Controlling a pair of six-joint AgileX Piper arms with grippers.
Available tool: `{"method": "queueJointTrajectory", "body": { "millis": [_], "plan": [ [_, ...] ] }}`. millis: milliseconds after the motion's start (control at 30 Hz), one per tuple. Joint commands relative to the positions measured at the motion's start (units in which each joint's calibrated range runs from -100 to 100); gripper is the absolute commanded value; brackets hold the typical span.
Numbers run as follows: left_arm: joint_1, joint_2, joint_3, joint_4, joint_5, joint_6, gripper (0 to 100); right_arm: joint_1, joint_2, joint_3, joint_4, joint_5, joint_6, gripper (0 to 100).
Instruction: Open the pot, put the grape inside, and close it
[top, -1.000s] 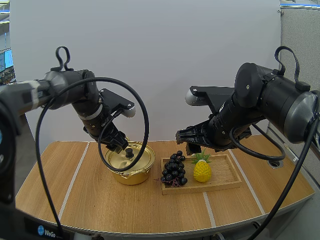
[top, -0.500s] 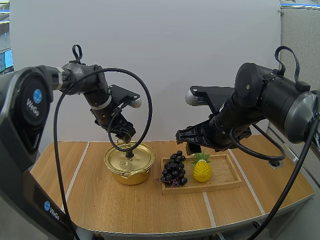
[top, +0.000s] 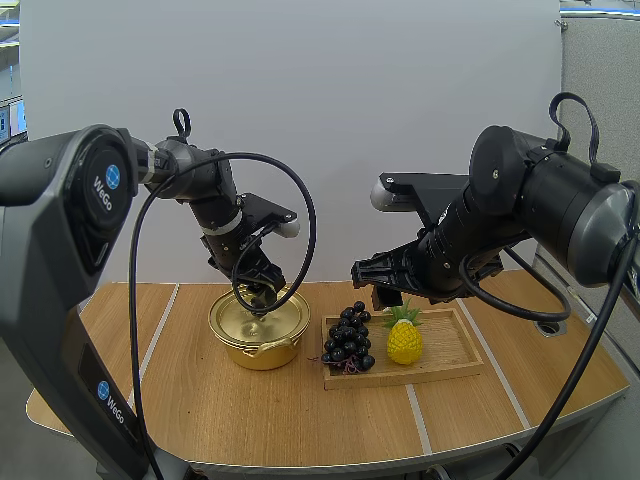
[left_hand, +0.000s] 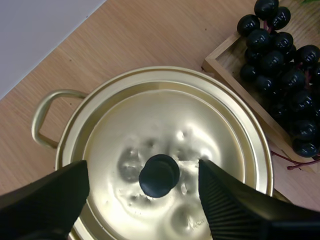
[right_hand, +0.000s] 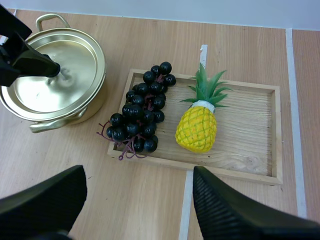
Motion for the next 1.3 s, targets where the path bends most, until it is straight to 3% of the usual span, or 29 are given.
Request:
{"method": "queueJointTrajectory", "body": {
  "millis": [0,767,800,833,867,933,1267],
  "plan": [
    [-0.17,1.02,-0.44,0.21,-1.76,0.05,100,-0.17,-0.23,-0.46,0.83,-0.79,-0.65,100],
    [-0.17,6.06,-0.44,-0.02,-0.92,0.05,99,-0.17,-0.23,-0.46,1.37,-0.79,-0.65,100],
    [-0.17,6.06,-0.44,-0.02,-0.39,-0.18,79,-0.17,-0.23,-0.46,1.37,-0.79,-0.65,100],
    [-0.17,6.06,-0.44,-0.02,-0.16,-0.33,70,-0.17,-0.23,-0.46,1.37,-0.79,-0.65,100],
    [-0.17,6.06,-0.44,-0.02,0.24,-0.33,36,-0.17,-0.23,-0.46,1.37,-0.79,-0.65,100],
    [-0.17,6.06,-0.44,-0.02,0.80,-0.33,0,-0.17,-0.23,-0.46,1.37,-0.79,-0.65,100],
    [-0.17,4.17,-0.61,3.65,4.32,-2.21,0,-0.17,-0.23,-0.46,1.37,-0.79,-0.65,100]
  ]
}}
